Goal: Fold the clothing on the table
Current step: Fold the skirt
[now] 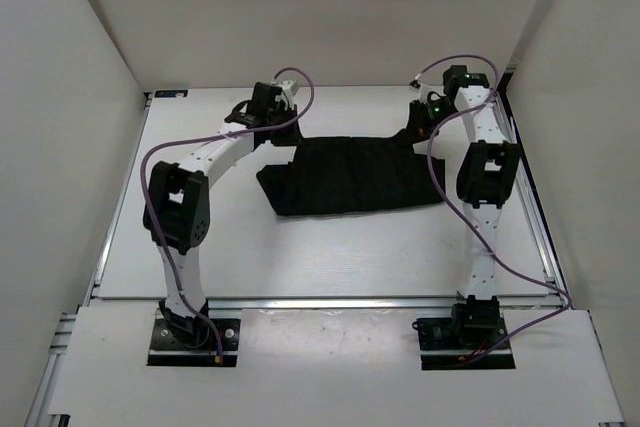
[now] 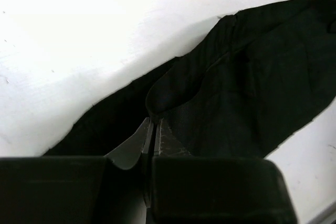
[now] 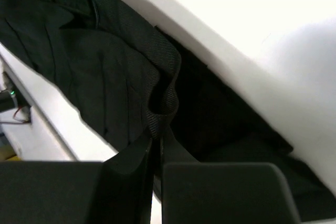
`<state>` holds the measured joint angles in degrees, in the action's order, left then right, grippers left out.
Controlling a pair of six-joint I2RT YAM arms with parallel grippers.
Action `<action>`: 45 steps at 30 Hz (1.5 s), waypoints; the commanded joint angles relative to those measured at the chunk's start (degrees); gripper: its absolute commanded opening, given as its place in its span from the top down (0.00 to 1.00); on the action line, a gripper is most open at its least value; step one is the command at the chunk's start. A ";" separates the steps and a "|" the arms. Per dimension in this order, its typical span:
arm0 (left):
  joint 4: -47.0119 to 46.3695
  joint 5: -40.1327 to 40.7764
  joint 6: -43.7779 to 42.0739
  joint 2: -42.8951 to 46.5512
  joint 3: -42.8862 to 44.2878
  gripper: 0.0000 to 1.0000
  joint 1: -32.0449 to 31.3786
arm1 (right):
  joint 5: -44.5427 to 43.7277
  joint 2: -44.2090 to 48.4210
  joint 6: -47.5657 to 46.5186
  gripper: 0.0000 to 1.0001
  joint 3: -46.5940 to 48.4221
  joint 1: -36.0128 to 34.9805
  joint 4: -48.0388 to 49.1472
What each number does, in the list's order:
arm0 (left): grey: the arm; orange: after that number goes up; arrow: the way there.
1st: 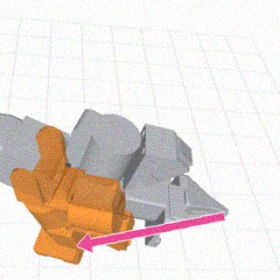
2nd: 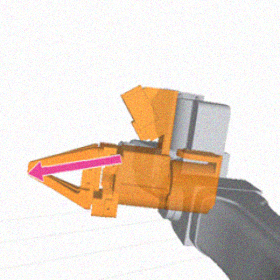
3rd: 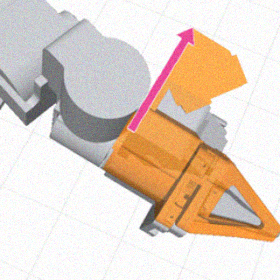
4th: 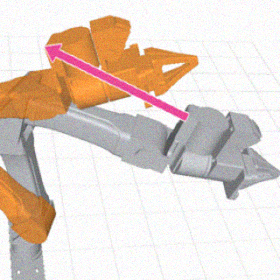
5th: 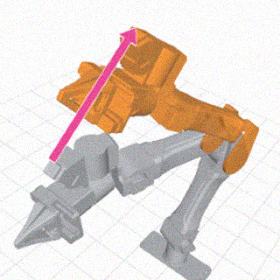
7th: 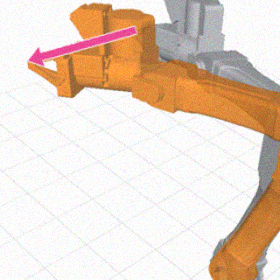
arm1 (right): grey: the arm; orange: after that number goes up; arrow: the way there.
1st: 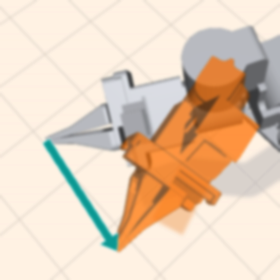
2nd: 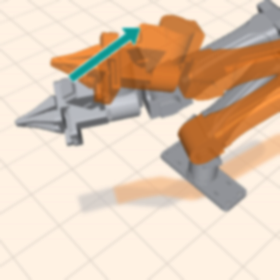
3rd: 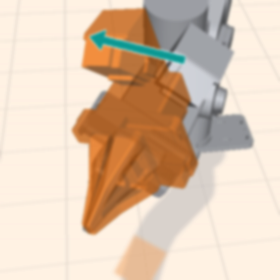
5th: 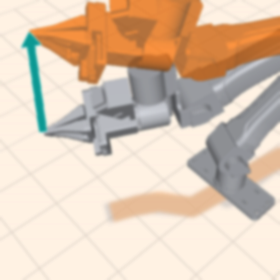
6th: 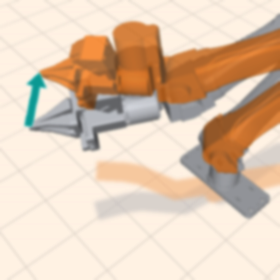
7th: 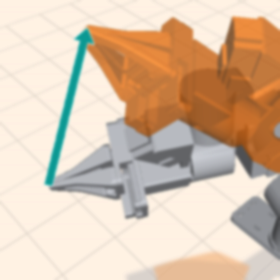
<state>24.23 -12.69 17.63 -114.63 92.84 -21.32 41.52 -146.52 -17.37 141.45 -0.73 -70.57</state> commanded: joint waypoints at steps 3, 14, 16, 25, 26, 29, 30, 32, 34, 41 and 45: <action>-5.50 -0.58 1.18 9.59 -8.88 0.93 -1.88 | 1.37 12.21 -1.71 1.00 -9.33 2.66 -4.58; -7.53 0.29 2.58 10.48 -11.37 0.93 -1.27 | 6.92 16.43 -4.35 1.00 -7.76 5.13 -5.29; -6.13 -0.32 3.11 9.43 -10.05 0.95 -0.74 | 6.47 17.84 -4.87 1.00 -14.14 5.65 -5.64; -7.00 0.65 4.61 12.14 -16.27 1.00 -0.92 | 5.86 29.00 -0.22 1.00 -42.90 9.87 8.84; -7.35 0.73 5.04 13.02 -17.59 1.00 -0.57 | 5.77 29.27 0.22 1.00 -43.70 10.48 9.65; -7.44 0.21 5.05 13.46 -19.71 1.00 0.40 | 6.12 28.93 2.25 1.00 -45.82 11.63 11.59; -7.18 0.03 4.70 13.64 -20.06 1.00 0.75 | 5.77 28.22 2.16 1.00 -46.08 11.63 11.94; -6.56 -0.23 4.43 13.03 -20.07 1.00 1.10 | 4.90 28.04 2.60 1.00 -45.91 12.07 12.64; -5.95 0.03 4.08 12.50 -19.63 1.00 0.84 | 2.88 27.34 1.99 1.00 -45.04 11.81 12.73; -7.44 -1.20 5.92 14.78 -17.52 1.00 0.84 | 1.99 29.71 -2.40 1.00 -42.05 11.90 7.92; -4.29 -3.40 4.88 15.40 -16.38 1.00 -0.47 | 4.27 31.11 -5.83 1.00 -43.09 11.19 3.06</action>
<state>17.21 -17.15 24.18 -103.83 73.65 -22.59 46.68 -120.31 -18.61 97.19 9.34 -63.44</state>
